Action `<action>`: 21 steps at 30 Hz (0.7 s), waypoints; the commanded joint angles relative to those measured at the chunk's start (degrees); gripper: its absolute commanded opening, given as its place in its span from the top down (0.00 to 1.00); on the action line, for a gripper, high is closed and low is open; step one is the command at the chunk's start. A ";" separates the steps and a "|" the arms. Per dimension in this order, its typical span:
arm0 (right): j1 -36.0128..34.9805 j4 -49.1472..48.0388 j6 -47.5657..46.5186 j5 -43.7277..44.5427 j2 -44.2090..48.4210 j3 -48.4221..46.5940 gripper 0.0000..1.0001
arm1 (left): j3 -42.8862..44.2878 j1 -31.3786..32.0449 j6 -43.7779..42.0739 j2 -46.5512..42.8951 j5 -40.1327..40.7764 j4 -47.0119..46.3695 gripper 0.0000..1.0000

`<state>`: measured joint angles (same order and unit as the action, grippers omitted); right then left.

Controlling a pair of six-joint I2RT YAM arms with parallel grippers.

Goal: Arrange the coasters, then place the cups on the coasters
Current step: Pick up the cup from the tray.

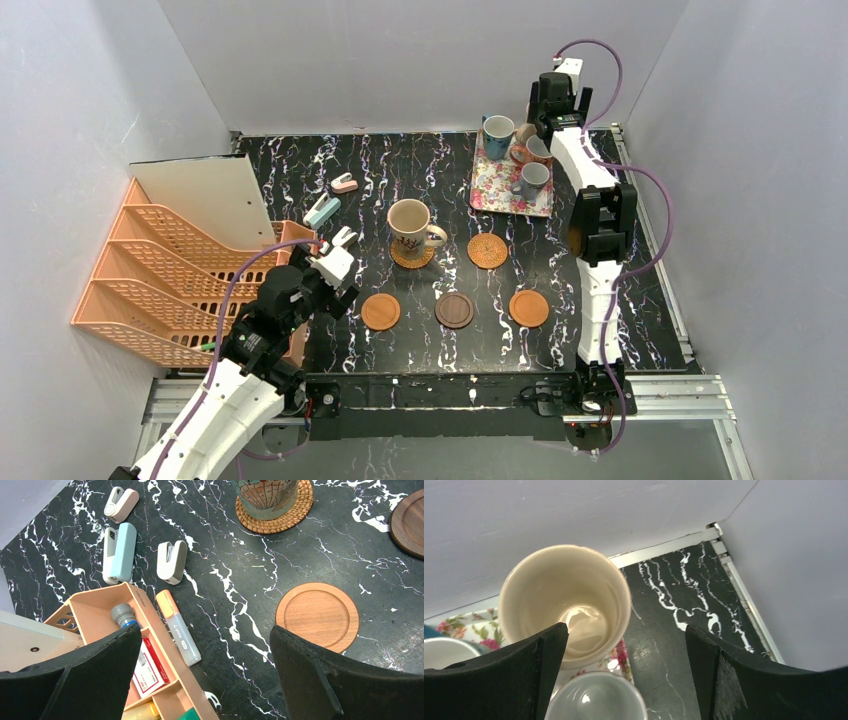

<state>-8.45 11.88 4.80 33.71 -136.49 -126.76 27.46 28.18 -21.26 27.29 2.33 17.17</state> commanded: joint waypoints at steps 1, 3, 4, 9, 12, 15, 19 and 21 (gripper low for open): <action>-1.36 1.45 3.30 -2.31 2.00 -3.03 0.04 | -0.48 -0.41 -0.34 -0.11 -0.33 0.52 0.02; -1.56 2.17 4.03 -2.92 2.67 -3.08 0.04 | -0.49 -0.41 -0.36 -0.13 -0.31 0.50 0.02; -1.76 2.47 4.36 -3.48 2.96 -3.06 0.04 | -0.48 -0.41 -0.34 -0.13 -0.35 0.54 0.02; -2.99 3.33 4.88 -4.31 3.30 -3.14 0.04 | -0.50 -0.41 -0.37 -0.06 -0.31 0.50 0.02; -3.68 3.78 4.37 -3.45 2.82 -4.06 0.04 | -0.48 -0.41 -0.37 -0.04 -0.32 0.55 0.02; -4.07 4.34 4.42 -3.73 2.55 -4.56 0.04 | -0.48 -0.41 -0.37 -0.09 -0.31 0.51 0.02; -4.38 4.74 4.36 -3.71 2.33 -4.72 0.04 | -0.49 -0.41 -0.36 -0.13 -0.39 0.58 0.02; -4.31 4.84 4.04 -3.05 1.84 -5.08 0.04 | -0.48 -0.41 -0.37 -0.13 -0.39 0.55 0.02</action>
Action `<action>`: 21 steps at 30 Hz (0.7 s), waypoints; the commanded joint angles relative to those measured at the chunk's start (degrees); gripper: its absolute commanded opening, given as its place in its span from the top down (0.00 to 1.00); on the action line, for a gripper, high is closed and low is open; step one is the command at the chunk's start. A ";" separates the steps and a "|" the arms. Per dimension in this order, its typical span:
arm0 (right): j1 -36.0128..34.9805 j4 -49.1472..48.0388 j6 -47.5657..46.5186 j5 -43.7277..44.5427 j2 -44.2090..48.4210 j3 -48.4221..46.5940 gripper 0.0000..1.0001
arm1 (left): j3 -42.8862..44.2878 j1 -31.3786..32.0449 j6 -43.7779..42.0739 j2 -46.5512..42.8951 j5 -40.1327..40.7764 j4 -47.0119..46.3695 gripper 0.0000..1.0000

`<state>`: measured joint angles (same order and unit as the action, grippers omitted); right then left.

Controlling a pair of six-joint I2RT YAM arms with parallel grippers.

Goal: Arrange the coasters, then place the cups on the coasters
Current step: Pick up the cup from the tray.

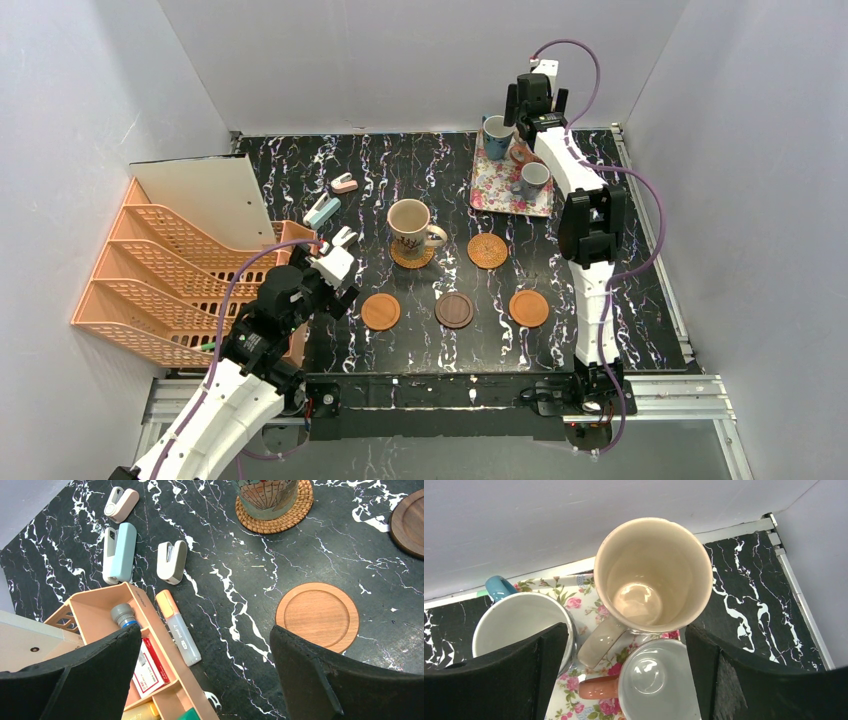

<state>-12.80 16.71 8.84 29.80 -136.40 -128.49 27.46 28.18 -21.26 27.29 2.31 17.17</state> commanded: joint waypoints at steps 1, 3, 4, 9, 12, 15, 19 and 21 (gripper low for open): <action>0.03 0.10 -0.18 1.24 1.27 -3.57 0.04 | -0.48 -0.41 -0.32 -0.13 -0.37 0.58 0.02; 0.00 0.16 -0.62 2.25 0.49 -3.91 0.04 | -0.52 -0.41 -0.36 -0.17 -0.38 0.61 0.02; 0.05 0.09 -0.93 2.80 -0.01 -4.12 0.05 | -0.49 -0.41 -0.34 -0.21 -0.37 0.52 0.02; 0.01 -0.18 -2.22 3.67 -2.03 -4.96 0.07 | -0.48 -0.41 -0.32 -0.22 -0.40 0.62 0.02; 0.01 -0.03 -2.42 3.77 -2.46 -5.10 0.09 | -0.48 -0.41 -0.36 -0.22 -0.38 0.61 0.02; 0.00 0.25 -2.43 3.58 -2.34 -5.06 0.10 | -0.48 -0.41 -0.37 -0.22 -0.38 0.60 0.02; -0.02 0.40 -2.46 2.62 -2.19 -4.76 0.11 | -0.48 -0.41 -0.36 -0.17 -0.37 0.66 0.02; 0.05 0.31 -2.91 3.13 -2.60 -4.76 0.11 | -0.48 -0.41 -0.32 -0.21 -0.39 0.60 0.02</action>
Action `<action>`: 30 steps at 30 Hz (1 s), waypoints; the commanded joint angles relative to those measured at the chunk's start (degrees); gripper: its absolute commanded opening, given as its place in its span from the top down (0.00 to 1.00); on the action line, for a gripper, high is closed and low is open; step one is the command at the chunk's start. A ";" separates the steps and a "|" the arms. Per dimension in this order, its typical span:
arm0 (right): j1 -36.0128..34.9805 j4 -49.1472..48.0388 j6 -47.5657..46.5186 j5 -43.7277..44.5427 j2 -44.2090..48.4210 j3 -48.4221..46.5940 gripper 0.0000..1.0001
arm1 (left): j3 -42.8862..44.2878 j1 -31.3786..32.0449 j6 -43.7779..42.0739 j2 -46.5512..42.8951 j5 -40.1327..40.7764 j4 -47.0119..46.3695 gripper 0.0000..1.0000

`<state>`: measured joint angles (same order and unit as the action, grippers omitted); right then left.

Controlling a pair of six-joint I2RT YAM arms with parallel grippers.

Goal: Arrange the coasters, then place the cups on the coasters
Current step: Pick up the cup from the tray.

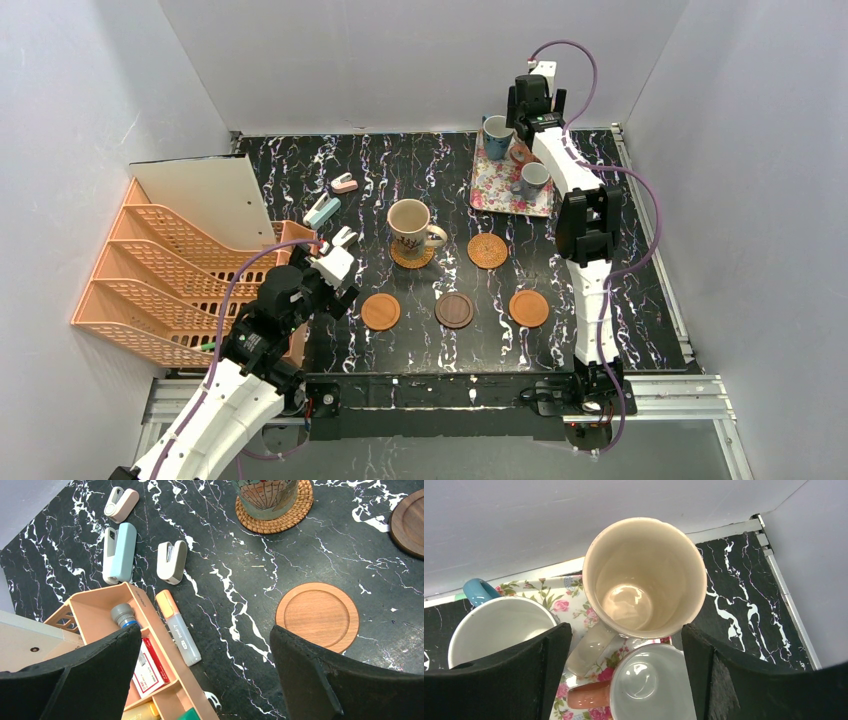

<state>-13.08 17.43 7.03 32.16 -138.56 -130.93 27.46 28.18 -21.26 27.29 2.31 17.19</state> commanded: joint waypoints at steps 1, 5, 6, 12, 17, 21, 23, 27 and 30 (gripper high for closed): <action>0.34 -0.46 -1.40 1.44 -0.73 -2.31 0.11 | -0.48 -0.41 -0.36 -0.22 -0.40 0.56 0.02; 0.34 -1.04 -2.96 3.76 -2.02 -2.31 0.11 | -0.48 -0.41 -0.36 -0.26 -0.48 0.58 0.02; 0.33 -1.08 -3.08 4.11 -2.26 -2.31 0.12 | -0.48 -0.41 -0.36 -0.28 -0.46 0.57 0.02; 0.34 -1.50 -3.75 4.59 -2.93 -2.63 0.16 | -0.48 -0.41 -0.37 -0.26 -0.46 0.63 0.02; 0.86 -1.48 -3.74 3.44 -3.18 -2.66 0.23 | -0.48 -0.41 -0.36 -0.29 -0.46 0.63 0.02; 1.41 -1.31 -3.46 1.81 -3.38 -2.61 0.28 | -0.52 -0.41 -0.34 -0.31 -0.42 0.57 0.02; 1.64 -1.11 -3.24 0.59 -3.46 -2.66 0.31 | -0.48 -0.41 -0.36 -0.36 -0.44 0.63 0.02; 1.96 -0.50 -2.85 -2.00 -3.43 -2.66 0.33 | -0.48 -0.41 -0.36 -0.31 -0.47 0.63 0.02; 2.04 -0.32 -2.72 -3.42 -3.55 -2.49 0.34 | -0.48 -0.41 -0.37 -0.39 -0.37 0.68 0.02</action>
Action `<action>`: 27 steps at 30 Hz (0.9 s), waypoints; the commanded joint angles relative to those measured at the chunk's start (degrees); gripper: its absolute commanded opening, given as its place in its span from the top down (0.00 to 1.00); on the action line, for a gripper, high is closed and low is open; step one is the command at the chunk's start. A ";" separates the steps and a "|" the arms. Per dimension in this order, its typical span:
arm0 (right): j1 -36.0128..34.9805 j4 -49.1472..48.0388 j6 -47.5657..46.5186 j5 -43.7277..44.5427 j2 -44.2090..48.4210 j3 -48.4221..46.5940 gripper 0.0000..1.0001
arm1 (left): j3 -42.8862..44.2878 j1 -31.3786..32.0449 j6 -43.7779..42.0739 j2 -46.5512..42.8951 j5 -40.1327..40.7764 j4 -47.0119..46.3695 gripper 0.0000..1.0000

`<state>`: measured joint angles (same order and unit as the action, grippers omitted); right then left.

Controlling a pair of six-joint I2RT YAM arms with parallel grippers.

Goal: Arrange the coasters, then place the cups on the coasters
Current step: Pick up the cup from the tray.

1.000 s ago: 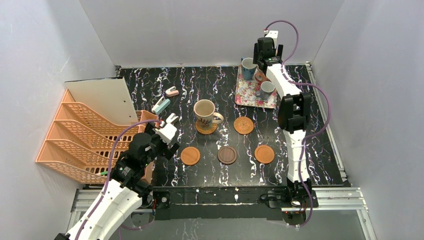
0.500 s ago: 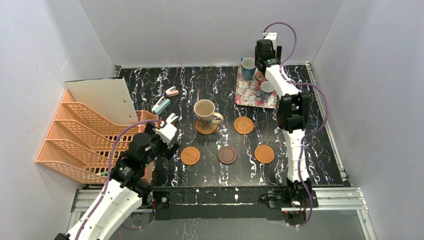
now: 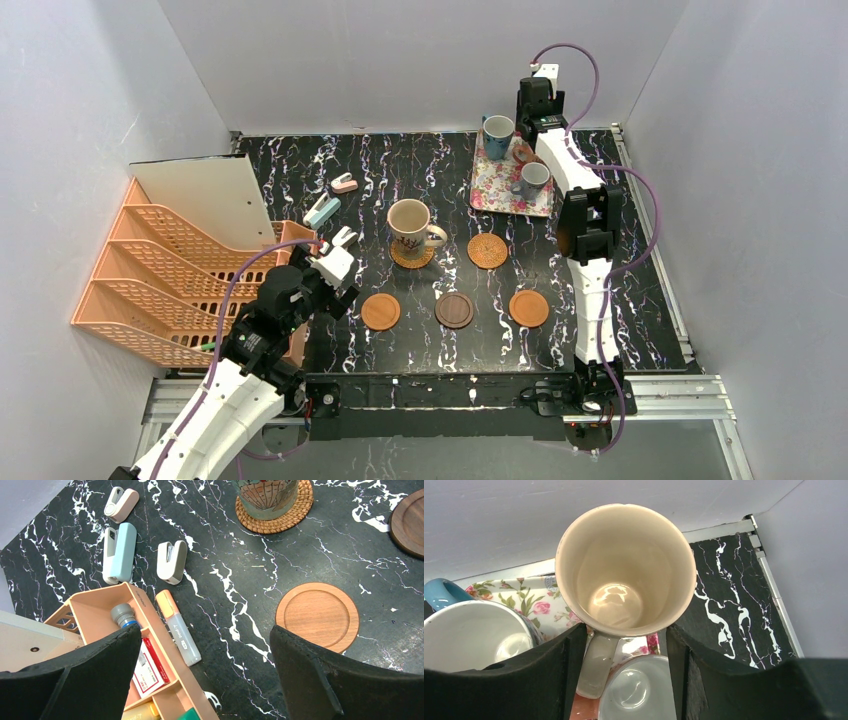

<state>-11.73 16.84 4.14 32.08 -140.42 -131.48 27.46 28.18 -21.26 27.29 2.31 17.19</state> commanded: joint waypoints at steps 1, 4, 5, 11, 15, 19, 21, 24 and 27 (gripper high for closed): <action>0.73 0.37 0.16 -3.47 -1.76 -1.94 0.34 | -0.48 -0.41 -0.39 -0.39 -0.37 0.72 0.02; 0.72 0.46 0.14 -3.64 -2.10 -1.89 0.34 | -0.48 -0.41 -0.37 -0.39 -0.44 0.71 0.02; 0.72 0.45 0.16 -3.65 -2.18 -1.86 0.34 | -0.49 -0.41 -0.30 -0.43 -0.46 0.68 0.02; 0.69 0.95 0.46 -4.86 -2.24 -1.67 0.38 | -0.48 -0.41 -0.40 -0.47 -0.46 0.68 0.02; 0.70 1.24 0.82 -5.61 -2.06 -1.43 0.43 | -0.48 -0.41 -0.45 -0.46 -0.46 0.74 0.02; 0.74 1.18 0.94 -6.25 -1.73 -0.91 0.49 | -0.48 -0.41 -0.45 -0.44 -0.46 0.74 0.02; 0.74 1.18 1.04 -6.81 -1.49 -0.74 0.51 | -0.43 -0.41 -0.45 -0.47 -0.46 0.73 0.02; 0.74 1.18 1.22 -7.36 -1.05 -0.50 0.54 | -0.47 -0.44 -0.45 -0.48 -0.55 0.69 0.02; 0.73 1.13 1.29 -8.07 -0.46 -0.21 0.56 | -0.45 -0.43 -0.41 -0.48 -0.59 0.72 0.02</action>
<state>-11.27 19.40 4.78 25.80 -140.75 -131.46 27.46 28.18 -21.43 27.29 2.31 17.19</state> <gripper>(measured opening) 0.452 0.981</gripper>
